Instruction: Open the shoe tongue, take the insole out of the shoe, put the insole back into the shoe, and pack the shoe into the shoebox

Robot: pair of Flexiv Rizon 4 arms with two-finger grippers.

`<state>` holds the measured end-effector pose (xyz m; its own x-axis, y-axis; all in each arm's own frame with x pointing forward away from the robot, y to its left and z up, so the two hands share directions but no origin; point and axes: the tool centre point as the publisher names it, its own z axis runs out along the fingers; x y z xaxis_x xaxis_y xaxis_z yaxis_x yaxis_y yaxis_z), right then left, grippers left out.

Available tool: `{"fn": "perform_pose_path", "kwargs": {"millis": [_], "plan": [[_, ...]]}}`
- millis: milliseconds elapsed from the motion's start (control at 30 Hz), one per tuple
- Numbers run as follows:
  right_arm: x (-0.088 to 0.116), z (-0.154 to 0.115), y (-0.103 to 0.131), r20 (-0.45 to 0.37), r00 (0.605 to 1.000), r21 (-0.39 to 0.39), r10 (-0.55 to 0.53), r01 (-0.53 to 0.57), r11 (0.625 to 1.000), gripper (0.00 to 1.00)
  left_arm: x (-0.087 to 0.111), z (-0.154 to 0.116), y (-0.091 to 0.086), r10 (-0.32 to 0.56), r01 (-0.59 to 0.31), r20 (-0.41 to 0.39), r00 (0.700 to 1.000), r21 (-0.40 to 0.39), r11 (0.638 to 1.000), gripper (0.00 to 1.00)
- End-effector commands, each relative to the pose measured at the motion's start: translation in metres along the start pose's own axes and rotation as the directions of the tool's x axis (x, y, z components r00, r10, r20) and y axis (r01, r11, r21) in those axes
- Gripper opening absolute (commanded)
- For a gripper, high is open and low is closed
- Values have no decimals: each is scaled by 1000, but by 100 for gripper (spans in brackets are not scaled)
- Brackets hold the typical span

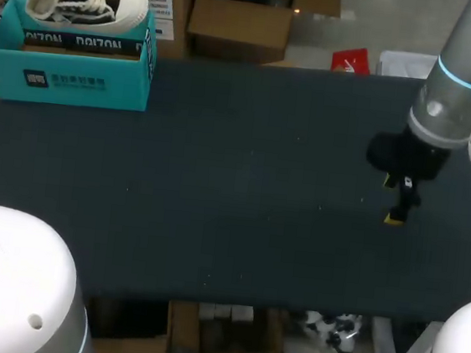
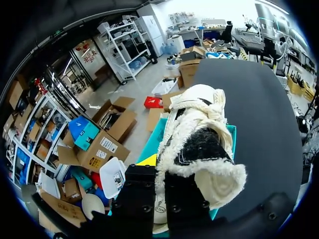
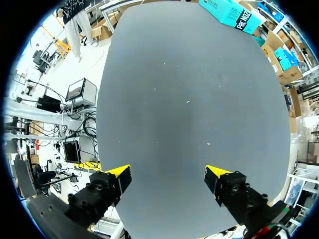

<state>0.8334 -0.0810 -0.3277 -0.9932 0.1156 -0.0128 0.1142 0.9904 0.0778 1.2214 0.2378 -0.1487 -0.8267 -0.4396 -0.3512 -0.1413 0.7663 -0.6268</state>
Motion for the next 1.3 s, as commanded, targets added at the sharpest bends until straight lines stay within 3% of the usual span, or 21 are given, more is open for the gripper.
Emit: {"fn": "perform_pose_path", "kwargs": {"millis": [33,367,433,833,1133,1167,1200,1300], "plan": [[0,-1,0,-2,1000,1,0,0,1000,100,-1,12,21,-6,5,-66,998,-18,1000,0],[0,-1,0,-2,1000,1,0,0,1000,100,3,26,66,-35,28,-67,997,-107,994,0],[0,-1,0,-2,1000,1,0,0,1000,100,-5,28,72,-45,36,-79,996,-116,993,0],[0,-1,0,-2,1000,1,0,0,1000,100,-3,73,119,-97,61,-158,983,-223,973,0],[0,-1,0,-2,1000,1,0,0,1000,100,-5,101,142,-140,76,-199,970,-297,952,0],[0,-1,0,-2,1000,1,0,0,1000,100,-8,104,144,-150,85,-192,970,-311,947,29],[0,-1,0,-2,1000,1,0,0,1000,100,-13,105,144,-157,92,-186,970,-317,944,100],[0,-1,0,-2,1000,1,0,0,1000,100,-11,99,142,-168,108,-174,970,-307,945,100]]}}
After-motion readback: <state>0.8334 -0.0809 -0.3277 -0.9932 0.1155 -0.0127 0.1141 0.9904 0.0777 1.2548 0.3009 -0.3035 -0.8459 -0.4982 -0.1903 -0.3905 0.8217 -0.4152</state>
